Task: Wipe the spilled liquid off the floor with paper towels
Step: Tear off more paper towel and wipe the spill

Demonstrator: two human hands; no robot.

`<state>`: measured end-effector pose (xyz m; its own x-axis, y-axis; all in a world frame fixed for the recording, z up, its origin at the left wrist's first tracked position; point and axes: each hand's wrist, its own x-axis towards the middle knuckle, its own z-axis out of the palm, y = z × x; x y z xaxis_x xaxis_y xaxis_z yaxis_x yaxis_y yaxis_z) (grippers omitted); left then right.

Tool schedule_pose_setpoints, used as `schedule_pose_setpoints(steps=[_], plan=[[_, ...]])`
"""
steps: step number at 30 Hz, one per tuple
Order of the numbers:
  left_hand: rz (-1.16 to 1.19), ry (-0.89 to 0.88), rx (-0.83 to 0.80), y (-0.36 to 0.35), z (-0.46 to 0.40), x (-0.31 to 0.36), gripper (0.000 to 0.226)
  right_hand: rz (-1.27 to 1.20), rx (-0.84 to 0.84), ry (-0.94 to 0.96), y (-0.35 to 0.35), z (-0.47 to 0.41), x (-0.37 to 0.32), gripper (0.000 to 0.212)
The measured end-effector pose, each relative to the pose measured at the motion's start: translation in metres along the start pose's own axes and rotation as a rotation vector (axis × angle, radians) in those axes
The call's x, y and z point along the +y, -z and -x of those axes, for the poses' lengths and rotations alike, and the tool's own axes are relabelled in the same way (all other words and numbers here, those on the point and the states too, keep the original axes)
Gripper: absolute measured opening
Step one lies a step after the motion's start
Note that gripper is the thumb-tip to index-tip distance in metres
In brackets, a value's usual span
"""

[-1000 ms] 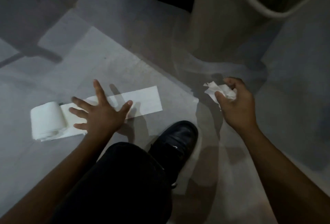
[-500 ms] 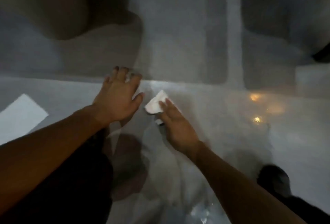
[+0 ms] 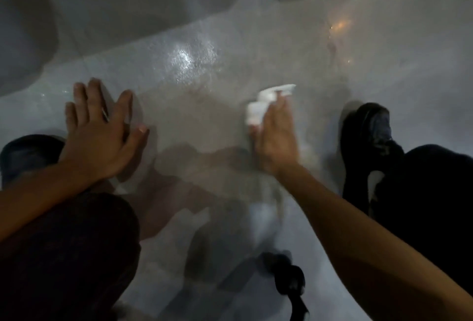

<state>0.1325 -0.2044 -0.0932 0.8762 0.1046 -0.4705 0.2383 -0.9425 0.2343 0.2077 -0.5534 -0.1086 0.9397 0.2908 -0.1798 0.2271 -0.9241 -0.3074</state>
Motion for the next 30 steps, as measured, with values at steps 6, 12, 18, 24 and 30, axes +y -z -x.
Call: schedule_pose_setpoints(steps=[6,12,18,24,30], plan=[[-0.001,-0.008,-0.034,0.002,0.003,-0.005,0.084,0.012,-0.039,0.419,-0.019,0.098,-0.045,0.037],[-0.026,-0.012,-0.066,0.003,0.001,-0.004,0.088,-0.101,-0.021,-0.08,0.002,0.103,-0.024,0.058],[-0.013,-0.014,-0.076,0.001,0.001,-0.004,0.09,-0.109,0.043,-0.159,-0.002,0.107,-0.06,0.024],[0.033,-0.022,-0.08,0.005,0.002,-0.003,0.089,-0.071,-0.212,0.149,-0.011,0.168,-0.029,0.03],[0.093,0.027,-0.076,0.01,-0.001,0.021,0.087,-0.028,0.197,-0.672,0.044,0.101,0.072,0.027]])
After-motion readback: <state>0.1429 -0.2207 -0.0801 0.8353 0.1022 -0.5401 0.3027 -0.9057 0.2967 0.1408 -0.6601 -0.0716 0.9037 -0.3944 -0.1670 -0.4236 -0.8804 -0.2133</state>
